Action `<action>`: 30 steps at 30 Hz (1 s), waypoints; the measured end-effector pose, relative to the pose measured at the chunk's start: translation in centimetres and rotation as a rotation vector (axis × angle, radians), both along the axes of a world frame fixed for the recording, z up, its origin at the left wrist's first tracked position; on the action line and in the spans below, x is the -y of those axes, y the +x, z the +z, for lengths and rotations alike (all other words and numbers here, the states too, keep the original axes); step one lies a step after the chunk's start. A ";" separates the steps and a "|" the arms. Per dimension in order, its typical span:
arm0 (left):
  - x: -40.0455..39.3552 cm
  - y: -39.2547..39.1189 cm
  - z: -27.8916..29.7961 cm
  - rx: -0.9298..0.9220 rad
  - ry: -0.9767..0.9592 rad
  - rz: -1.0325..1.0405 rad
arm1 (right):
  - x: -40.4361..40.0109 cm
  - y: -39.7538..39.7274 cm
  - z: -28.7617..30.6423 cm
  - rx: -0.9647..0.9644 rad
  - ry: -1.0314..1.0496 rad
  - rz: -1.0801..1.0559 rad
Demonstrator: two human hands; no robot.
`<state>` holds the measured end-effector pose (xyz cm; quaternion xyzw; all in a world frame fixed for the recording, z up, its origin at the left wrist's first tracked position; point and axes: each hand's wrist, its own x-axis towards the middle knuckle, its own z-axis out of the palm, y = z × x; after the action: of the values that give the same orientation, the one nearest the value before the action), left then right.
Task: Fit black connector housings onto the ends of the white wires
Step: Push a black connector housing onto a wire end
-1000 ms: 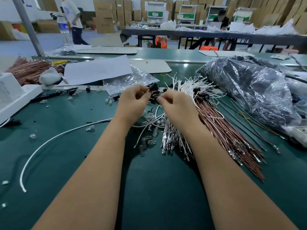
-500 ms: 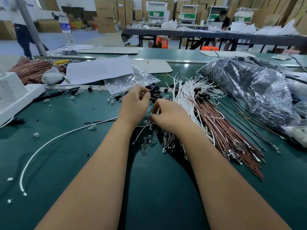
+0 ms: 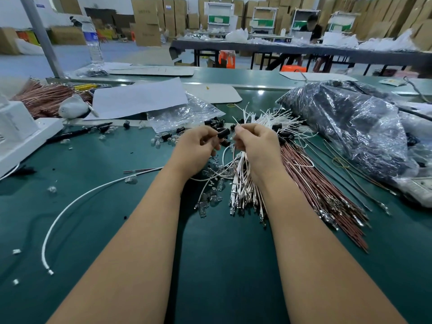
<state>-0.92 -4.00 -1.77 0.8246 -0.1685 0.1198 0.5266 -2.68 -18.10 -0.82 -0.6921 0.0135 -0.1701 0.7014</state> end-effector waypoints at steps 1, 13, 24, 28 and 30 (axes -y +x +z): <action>-0.1 0.0 0.0 -0.013 -0.008 -0.016 | 0.1 -0.1 0.0 0.005 0.062 0.016; 0.1 0.0 -0.4 -0.034 -0.002 -0.031 | 0.0 -0.4 0.3 0.013 0.153 0.041; 0.2 -0.2 -0.3 -0.024 -0.021 -0.007 | 0.0 -0.5 0.3 0.011 0.133 0.021; 0.2 -0.4 -0.2 -0.023 -0.068 0.005 | 0.0 -0.4 0.3 0.004 0.128 0.010; 0.1 -0.5 -0.2 -0.015 -0.088 0.018 | 0.0 -0.4 0.3 0.002 0.126 0.009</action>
<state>-1.37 -4.13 -1.94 0.8030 -0.1518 0.1257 0.5624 -3.07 -18.07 -0.57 -0.6465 0.0203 -0.1665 0.7442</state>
